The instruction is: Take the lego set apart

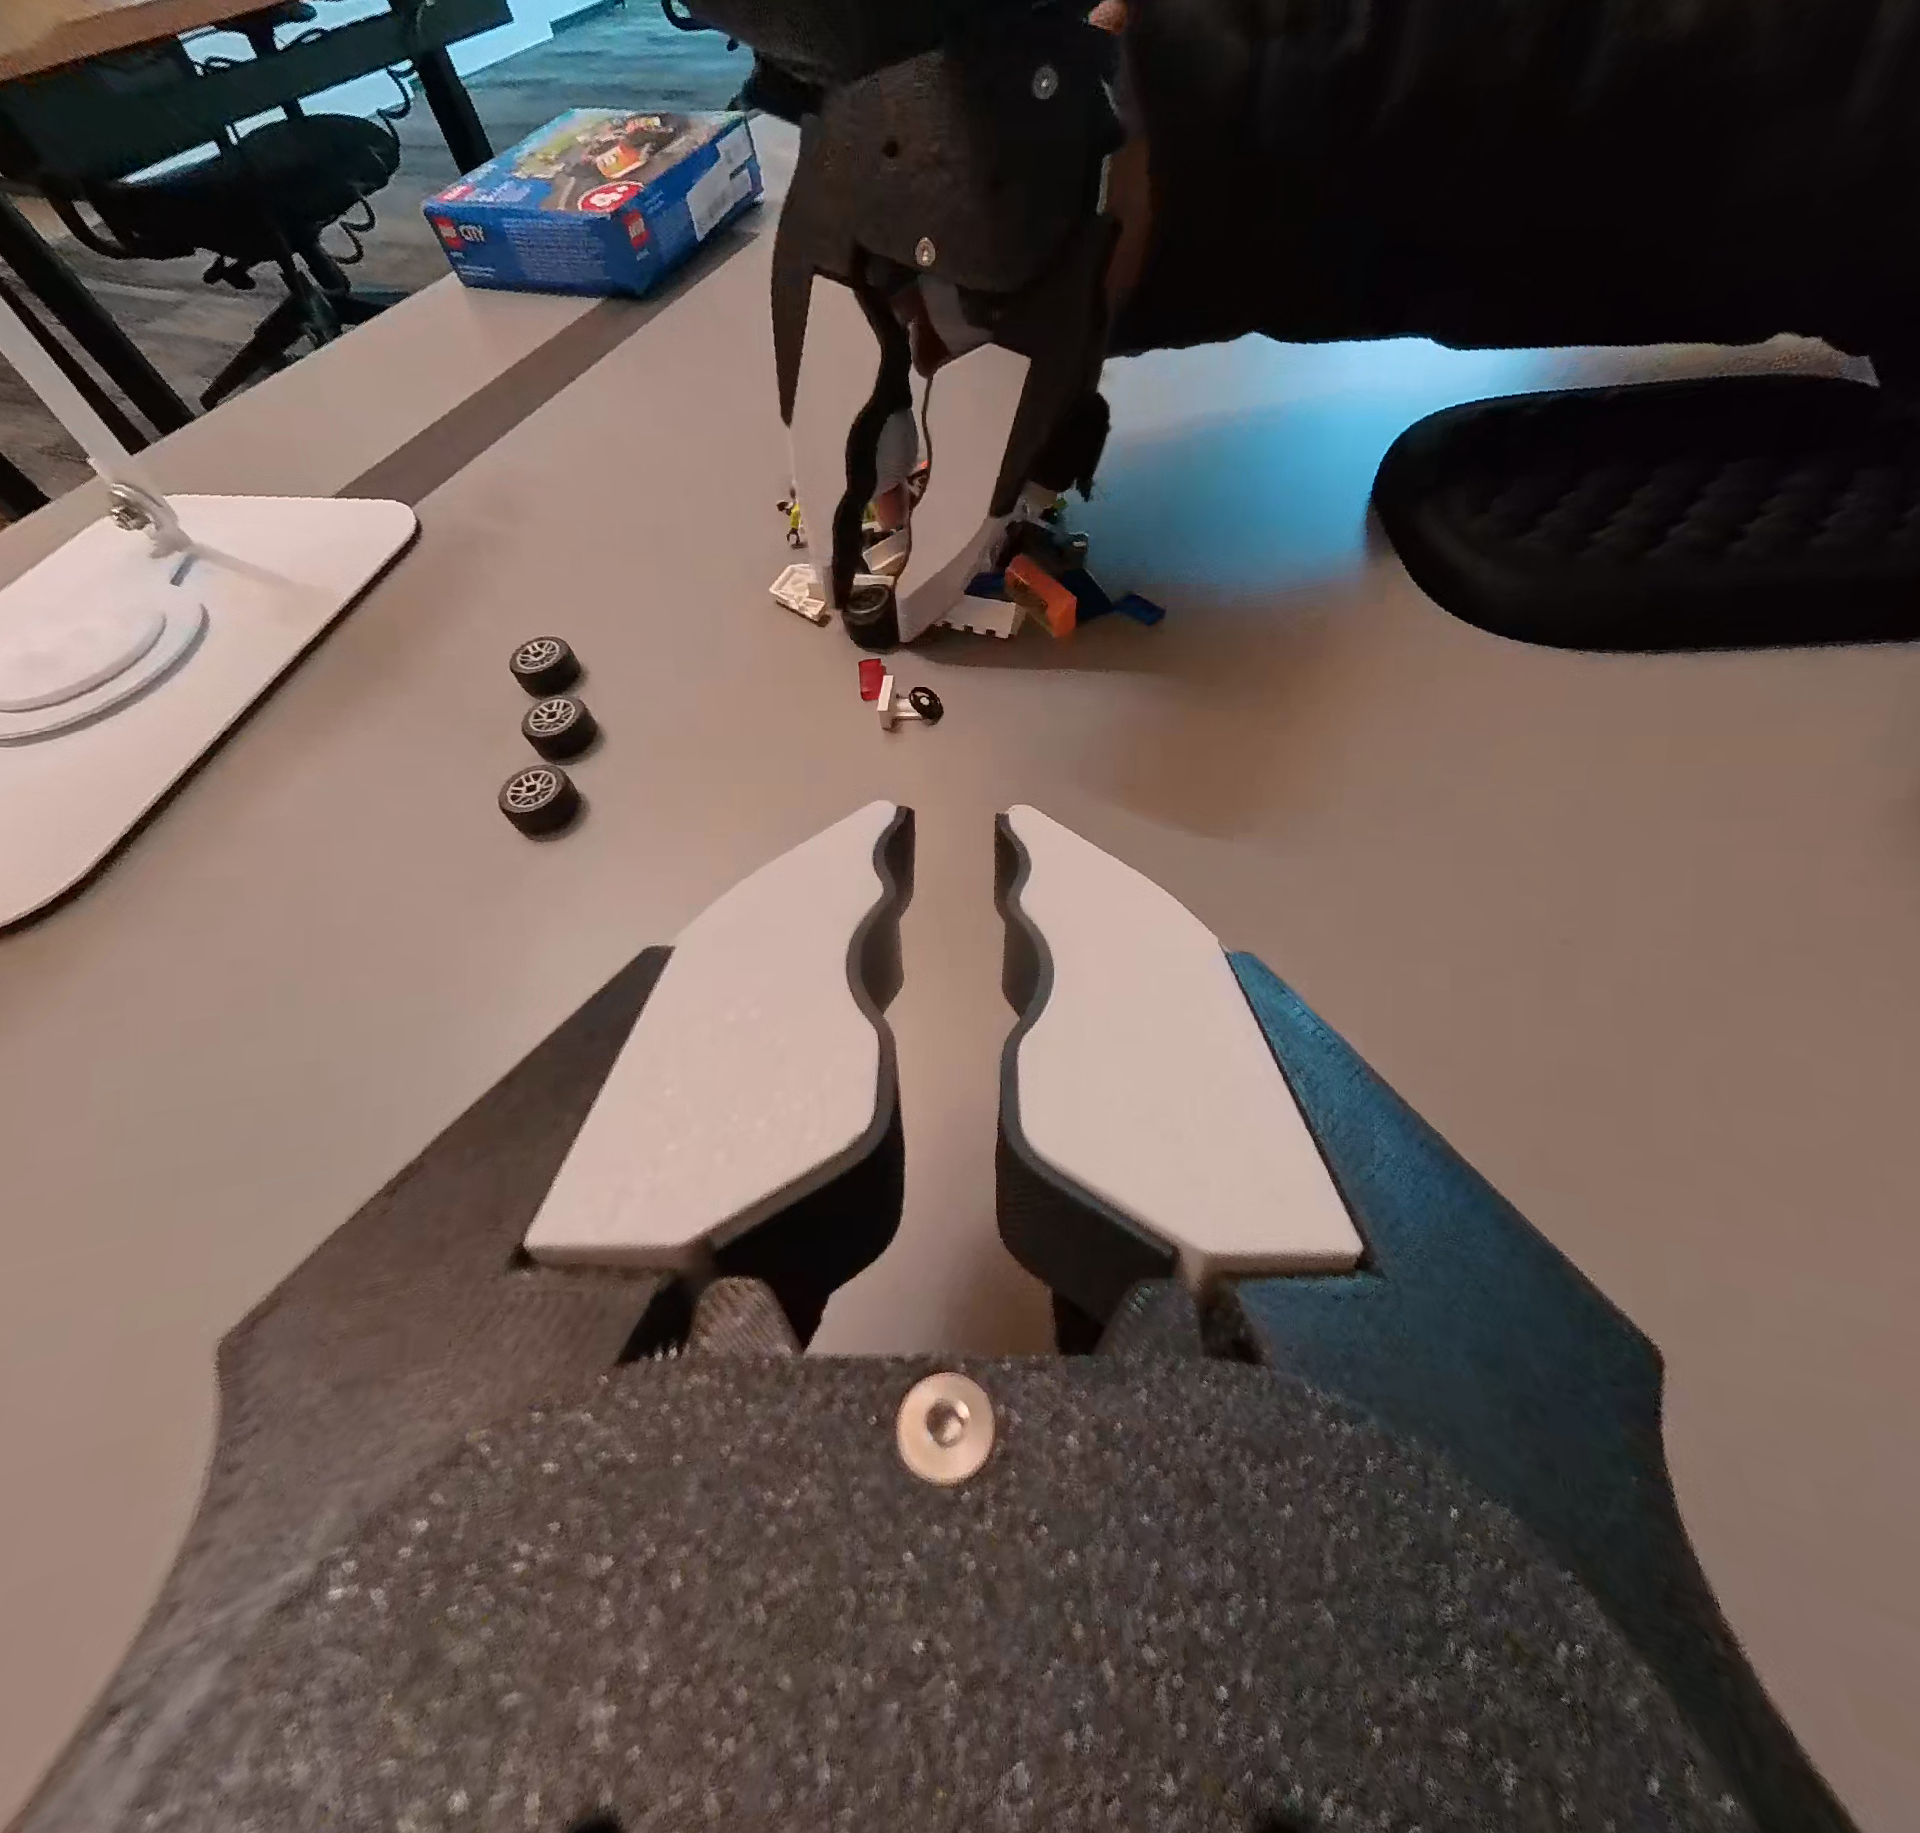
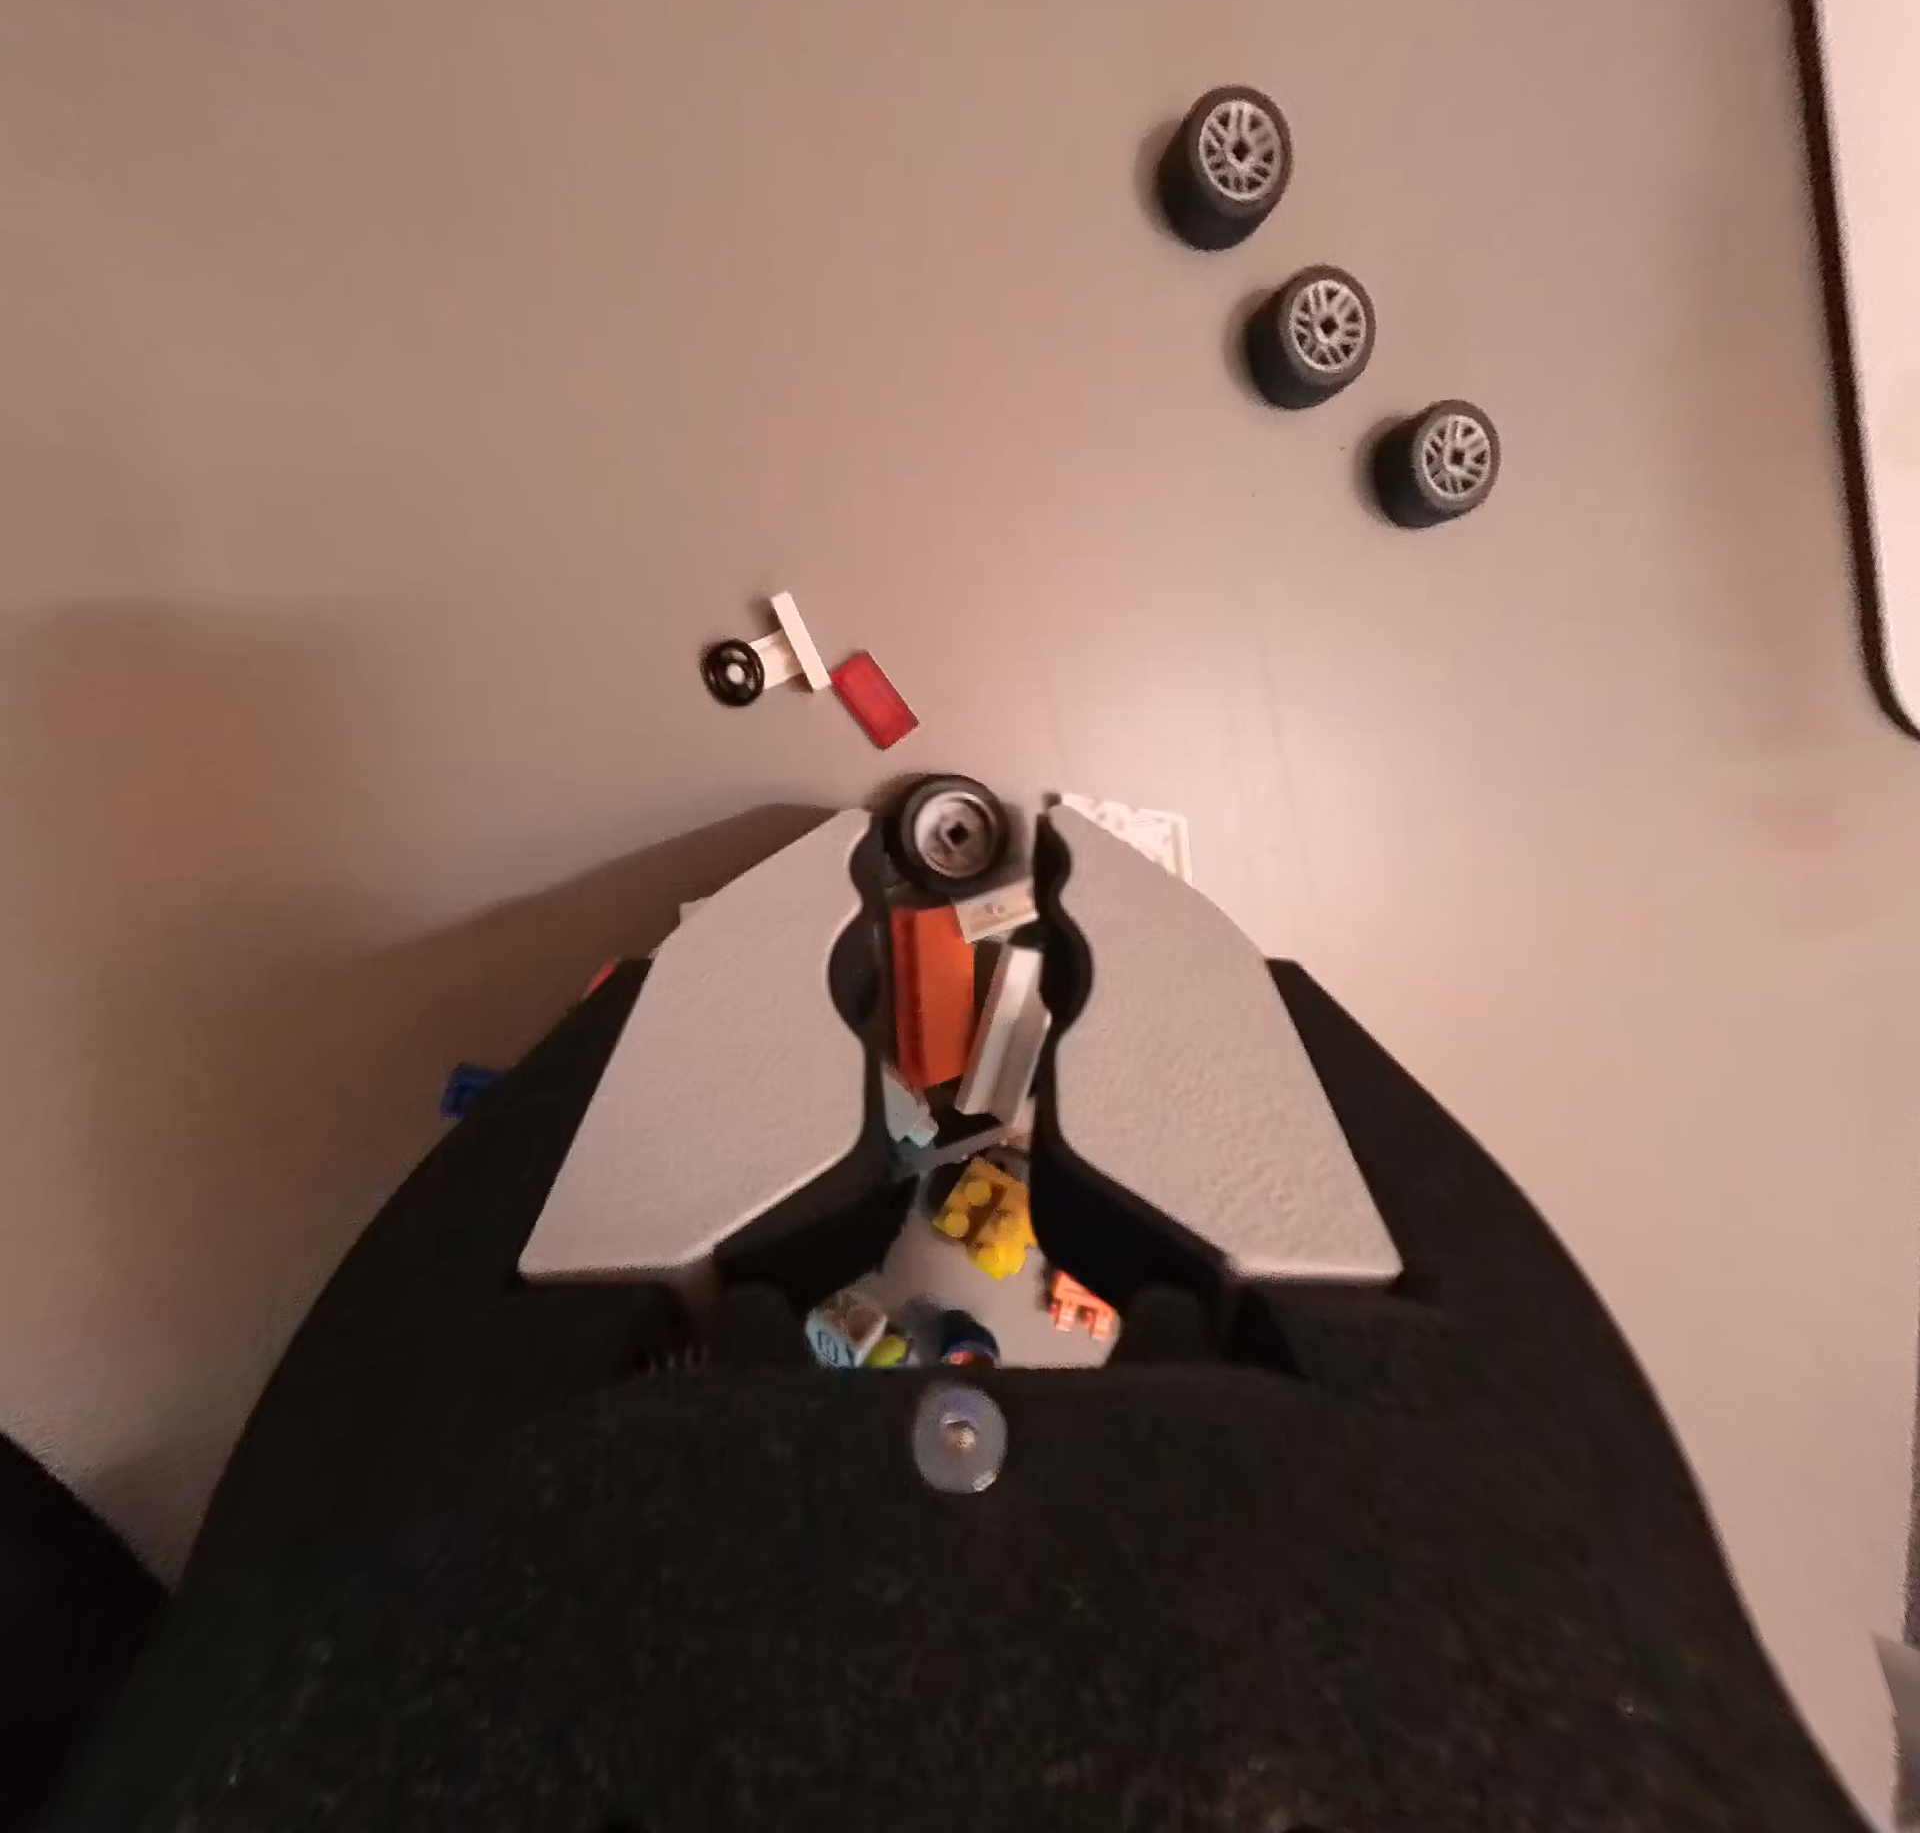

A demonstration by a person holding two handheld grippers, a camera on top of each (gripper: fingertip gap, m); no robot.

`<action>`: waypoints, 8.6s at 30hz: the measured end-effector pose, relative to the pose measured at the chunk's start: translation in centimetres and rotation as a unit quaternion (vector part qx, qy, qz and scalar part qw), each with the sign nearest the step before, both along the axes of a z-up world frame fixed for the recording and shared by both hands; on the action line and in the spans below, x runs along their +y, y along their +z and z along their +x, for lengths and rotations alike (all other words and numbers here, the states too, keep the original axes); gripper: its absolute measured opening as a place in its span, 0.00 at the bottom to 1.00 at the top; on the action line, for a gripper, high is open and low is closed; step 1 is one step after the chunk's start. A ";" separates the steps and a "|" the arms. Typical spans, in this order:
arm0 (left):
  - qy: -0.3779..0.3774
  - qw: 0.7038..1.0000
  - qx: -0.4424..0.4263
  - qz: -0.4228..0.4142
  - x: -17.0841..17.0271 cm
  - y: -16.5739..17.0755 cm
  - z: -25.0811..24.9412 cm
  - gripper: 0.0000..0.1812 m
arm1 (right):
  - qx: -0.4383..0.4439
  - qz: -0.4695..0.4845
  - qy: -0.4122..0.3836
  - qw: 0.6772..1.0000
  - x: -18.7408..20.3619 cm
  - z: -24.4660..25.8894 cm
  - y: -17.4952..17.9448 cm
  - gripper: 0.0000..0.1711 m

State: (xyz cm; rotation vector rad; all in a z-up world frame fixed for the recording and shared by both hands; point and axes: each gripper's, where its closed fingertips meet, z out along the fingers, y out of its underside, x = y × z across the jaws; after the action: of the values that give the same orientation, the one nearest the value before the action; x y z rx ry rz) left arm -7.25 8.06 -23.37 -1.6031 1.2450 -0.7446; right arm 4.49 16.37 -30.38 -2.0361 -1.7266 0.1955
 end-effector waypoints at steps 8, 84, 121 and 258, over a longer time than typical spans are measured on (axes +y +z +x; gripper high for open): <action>0.019 0.997 -0.060 -0.044 0.4 1.2 0.3 0.10 | 0.228 0.016 0.036 0.973 -2.3 -4.7 5.5 0.13; -0.125 0.906 -0.222 -0.338 -3.0 4.5 1.4 0.01 | 0.303 0.193 0.111 0.926 -10.6 -9.5 10.2 0.09; -0.147 0.869 -0.208 -0.425 -3.6 2.6 1.9 0.01 | 0.228 0.206 0.137 0.942 -10.6 -10.2 7.4 0.08; -0.065 0.984 0.161 -0.042 0.3 -5.5 1.5 0.16 | 0.195 0.026 0.013 0.980 -8.0 -7.9 1.6 0.11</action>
State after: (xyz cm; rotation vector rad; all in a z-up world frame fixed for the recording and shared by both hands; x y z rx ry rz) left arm -5.78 8.32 -28.87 -1.7743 1.5796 -0.6422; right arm -3.44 8.33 -28.83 -1.7919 -1.4965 0.5153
